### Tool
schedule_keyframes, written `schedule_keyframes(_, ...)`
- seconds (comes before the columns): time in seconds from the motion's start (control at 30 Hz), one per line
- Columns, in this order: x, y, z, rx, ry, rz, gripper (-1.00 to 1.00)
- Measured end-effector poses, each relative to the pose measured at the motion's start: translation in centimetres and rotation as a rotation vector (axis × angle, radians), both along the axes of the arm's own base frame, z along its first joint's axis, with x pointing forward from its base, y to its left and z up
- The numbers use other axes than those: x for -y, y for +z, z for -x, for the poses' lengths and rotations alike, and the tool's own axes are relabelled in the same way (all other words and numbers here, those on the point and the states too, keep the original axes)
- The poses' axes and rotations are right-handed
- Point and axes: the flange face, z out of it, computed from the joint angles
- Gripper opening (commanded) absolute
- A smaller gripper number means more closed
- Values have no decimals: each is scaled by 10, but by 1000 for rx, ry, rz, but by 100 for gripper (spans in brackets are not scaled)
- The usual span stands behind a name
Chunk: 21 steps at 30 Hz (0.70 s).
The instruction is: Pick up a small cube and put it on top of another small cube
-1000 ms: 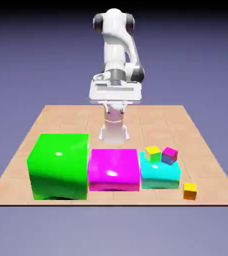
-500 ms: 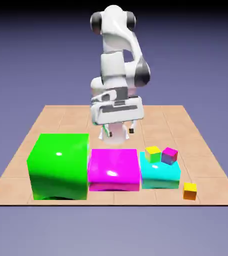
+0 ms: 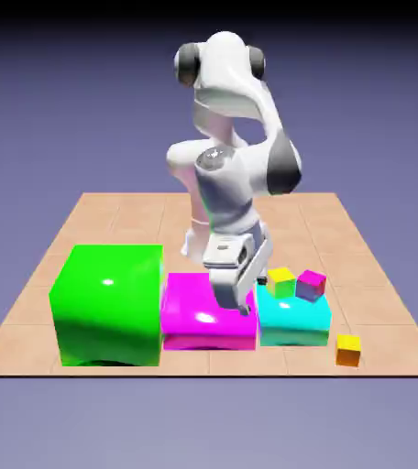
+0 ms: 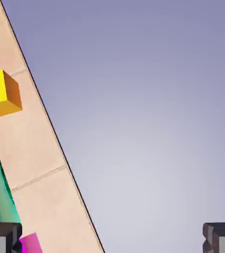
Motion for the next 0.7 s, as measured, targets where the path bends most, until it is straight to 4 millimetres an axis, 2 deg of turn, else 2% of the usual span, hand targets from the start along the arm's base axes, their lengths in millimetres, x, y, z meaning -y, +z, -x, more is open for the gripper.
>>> schedule_keyframes(0.2,-35,-38,-24,-70,290,-82,0)
schedule_keyframes(0.37,-70,-71,-37,-118,539,-174,0)
schedule_keyframes(0.53,-109,-106,-40,-158,795,-288,0)
schedule_keyframes(0.7,-150,-143,-33,-194,1053,-425,0)
